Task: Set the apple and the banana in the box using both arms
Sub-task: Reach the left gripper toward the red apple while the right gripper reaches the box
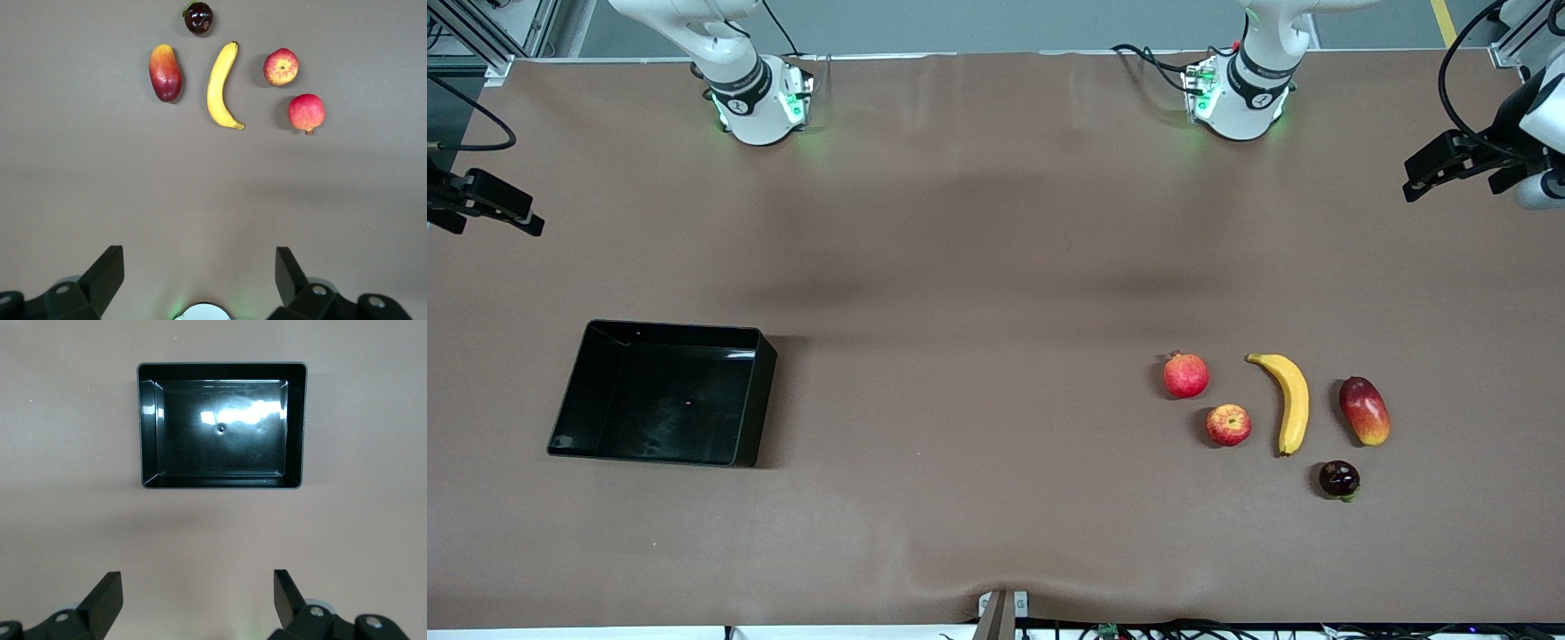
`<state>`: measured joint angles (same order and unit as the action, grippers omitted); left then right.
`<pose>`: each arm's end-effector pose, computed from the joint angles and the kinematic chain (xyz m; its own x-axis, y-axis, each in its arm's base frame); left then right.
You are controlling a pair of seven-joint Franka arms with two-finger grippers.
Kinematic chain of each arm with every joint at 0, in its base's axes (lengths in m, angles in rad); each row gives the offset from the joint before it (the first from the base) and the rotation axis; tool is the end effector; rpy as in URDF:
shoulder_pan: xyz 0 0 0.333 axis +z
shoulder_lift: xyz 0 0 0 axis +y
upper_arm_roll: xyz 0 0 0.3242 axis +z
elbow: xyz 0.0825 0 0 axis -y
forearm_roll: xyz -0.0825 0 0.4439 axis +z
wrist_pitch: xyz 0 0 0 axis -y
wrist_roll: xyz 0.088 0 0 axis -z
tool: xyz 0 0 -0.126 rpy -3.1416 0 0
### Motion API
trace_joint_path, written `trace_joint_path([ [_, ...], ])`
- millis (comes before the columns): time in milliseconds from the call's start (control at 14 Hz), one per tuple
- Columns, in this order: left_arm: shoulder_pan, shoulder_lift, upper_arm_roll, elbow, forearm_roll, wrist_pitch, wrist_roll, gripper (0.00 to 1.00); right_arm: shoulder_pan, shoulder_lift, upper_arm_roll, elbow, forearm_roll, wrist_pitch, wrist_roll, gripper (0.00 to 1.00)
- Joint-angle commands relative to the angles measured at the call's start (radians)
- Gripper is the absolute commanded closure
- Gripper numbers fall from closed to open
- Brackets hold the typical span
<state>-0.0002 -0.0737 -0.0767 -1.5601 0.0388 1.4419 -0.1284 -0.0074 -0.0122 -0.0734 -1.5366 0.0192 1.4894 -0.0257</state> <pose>0.5747 -0.0407 0.6522 0.9976 0.0568 -0.0385 0.0549 -0.9973 -0.0496 0.5999 -0.0463 0.6322 0.9980 -0.0534 -0.0345 -0.0542 -0.9983 -0.0210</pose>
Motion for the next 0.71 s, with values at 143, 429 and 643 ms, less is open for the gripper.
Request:
trace_joint_path([
  [143,0.005,0.002,0.005,0.015,-0.019,-0.02,-0.008,0.0,-0.002,-0.014,0.014,-0.007,-0.025,0.002,-0.004,0.0],
  [429,0.002,0.04,0.003,0.017,-0.013,-0.02,-0.017,0.0,-0.003,-0.014,0.014,-0.001,-0.027,0.002,-0.003,0.0],
  [643,0.023,0.118,0.005,0.014,-0.014,0.004,-0.014,0.0,-0.005,-0.009,0.012,0.003,-0.027,0.003,-0.005,0.0],
])
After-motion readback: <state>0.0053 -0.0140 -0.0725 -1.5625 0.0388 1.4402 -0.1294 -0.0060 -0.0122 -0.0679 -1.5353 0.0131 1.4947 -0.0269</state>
